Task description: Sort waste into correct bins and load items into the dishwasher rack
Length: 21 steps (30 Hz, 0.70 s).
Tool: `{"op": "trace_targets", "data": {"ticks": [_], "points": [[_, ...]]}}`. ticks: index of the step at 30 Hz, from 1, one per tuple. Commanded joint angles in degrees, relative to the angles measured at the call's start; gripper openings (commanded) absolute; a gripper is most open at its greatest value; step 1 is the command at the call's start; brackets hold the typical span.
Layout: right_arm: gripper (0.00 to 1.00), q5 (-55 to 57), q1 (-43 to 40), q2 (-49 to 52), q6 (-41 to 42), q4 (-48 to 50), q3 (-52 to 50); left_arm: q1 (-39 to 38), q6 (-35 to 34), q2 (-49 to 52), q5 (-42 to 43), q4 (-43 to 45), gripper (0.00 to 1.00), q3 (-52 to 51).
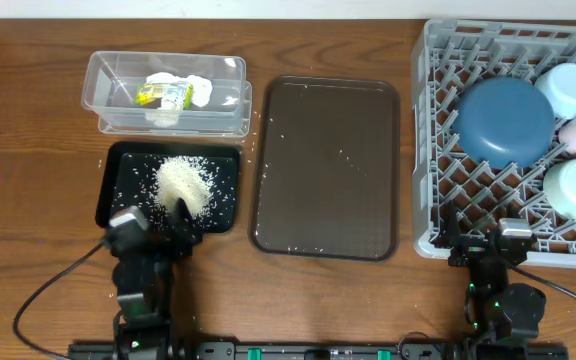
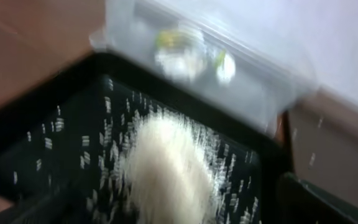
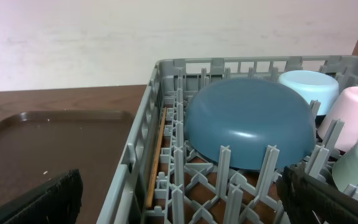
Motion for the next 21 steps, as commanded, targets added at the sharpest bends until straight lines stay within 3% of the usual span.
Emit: {"op": "trace_targets", "data": {"ticks": [1,3,21], "points": [[0.99,-0.22,-0.31,-0.42,-0.70,-0.22,-0.07,-2.47,8.11,-3.28,0.76,-4.24,1.00,-0.09],[0.99,-0.22,-0.31,-0.42,-0.70,-0.22,-0.07,-3.74,10.78,-6.32,0.76,-8.50,1.00,-0.09],[0.99,-0.22,-0.31,-0.42,-0.70,-0.22,-0.07,-6.60,14.38,-19.56,0.35,-8.11,1.00,-0.09]]}}
